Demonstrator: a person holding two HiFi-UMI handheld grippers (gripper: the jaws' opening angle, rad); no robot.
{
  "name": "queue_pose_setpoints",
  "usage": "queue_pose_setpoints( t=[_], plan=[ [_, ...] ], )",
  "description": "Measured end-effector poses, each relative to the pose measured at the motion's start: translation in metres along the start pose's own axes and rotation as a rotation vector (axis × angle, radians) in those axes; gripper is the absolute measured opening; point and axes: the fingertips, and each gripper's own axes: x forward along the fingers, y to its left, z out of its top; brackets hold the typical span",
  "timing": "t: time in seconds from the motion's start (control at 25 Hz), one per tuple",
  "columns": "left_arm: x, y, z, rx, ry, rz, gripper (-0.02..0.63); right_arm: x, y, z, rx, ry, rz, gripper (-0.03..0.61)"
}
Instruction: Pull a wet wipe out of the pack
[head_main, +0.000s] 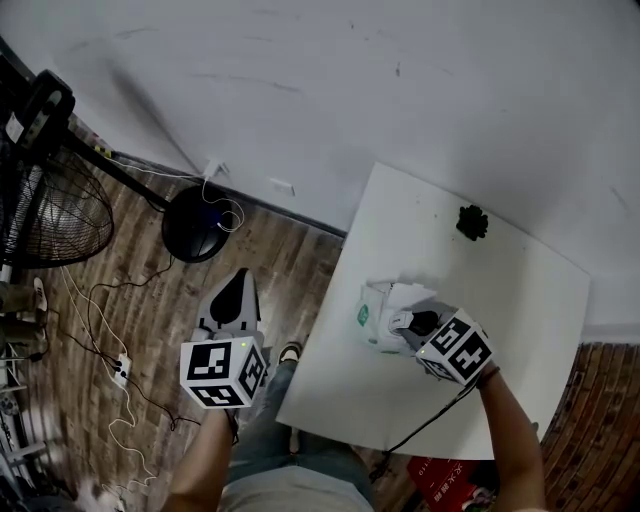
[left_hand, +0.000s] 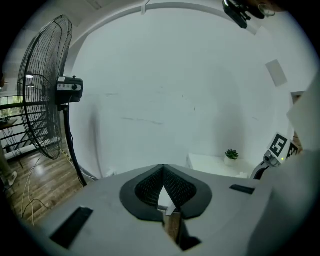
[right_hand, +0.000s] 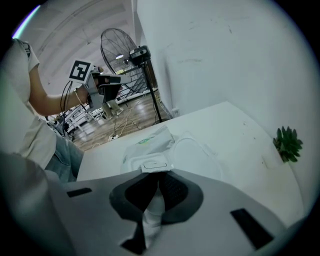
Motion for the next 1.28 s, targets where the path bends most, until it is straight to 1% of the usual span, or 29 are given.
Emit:
queue_pose_setpoints(
  t=[0.2,0.8,1.28],
  plan=[
    [0.001,-0.001,0.003,0.003,-0.002,-0.004,0.003,0.000,0.000,-0.001,-0.007,0.008,-0.004,0.006],
    [0.001,-0.008,0.008,0.005,-0.011,-0.018,0.003,-0.013,-0.005,-0.002,0.068,-0.056,-0.020,0.003],
    [-0.006,-0.010,0.014,0.011,-0.021,-0.029,0.003,-0.019,-0.003,0.000,0.076,-0.066,-0.051,0.003]
  ],
)
